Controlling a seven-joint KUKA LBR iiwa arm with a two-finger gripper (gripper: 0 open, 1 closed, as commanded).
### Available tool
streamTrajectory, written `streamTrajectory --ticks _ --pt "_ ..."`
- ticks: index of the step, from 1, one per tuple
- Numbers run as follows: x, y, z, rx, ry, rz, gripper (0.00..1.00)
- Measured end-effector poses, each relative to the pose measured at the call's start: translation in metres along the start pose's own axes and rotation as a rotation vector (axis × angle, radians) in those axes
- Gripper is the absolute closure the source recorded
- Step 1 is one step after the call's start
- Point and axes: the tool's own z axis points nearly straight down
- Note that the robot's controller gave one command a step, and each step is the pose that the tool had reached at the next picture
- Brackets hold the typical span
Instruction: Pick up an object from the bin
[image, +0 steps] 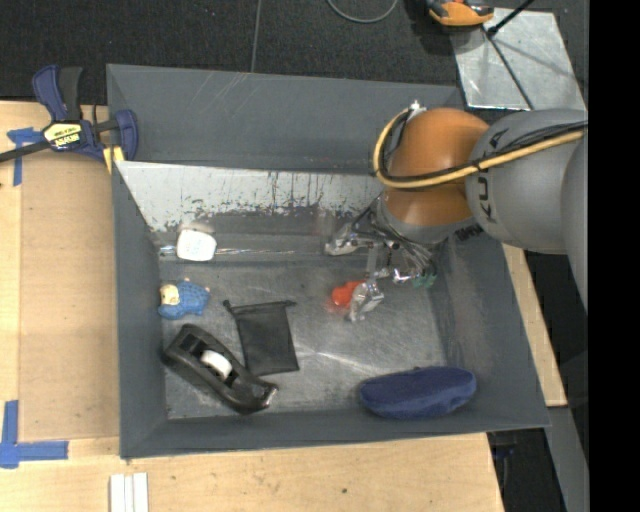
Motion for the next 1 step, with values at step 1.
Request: streamTrajectory --ticks 1 --pt "-0.0004 0.0001 -0.0003 0.001 0.001 0.000 0.00"
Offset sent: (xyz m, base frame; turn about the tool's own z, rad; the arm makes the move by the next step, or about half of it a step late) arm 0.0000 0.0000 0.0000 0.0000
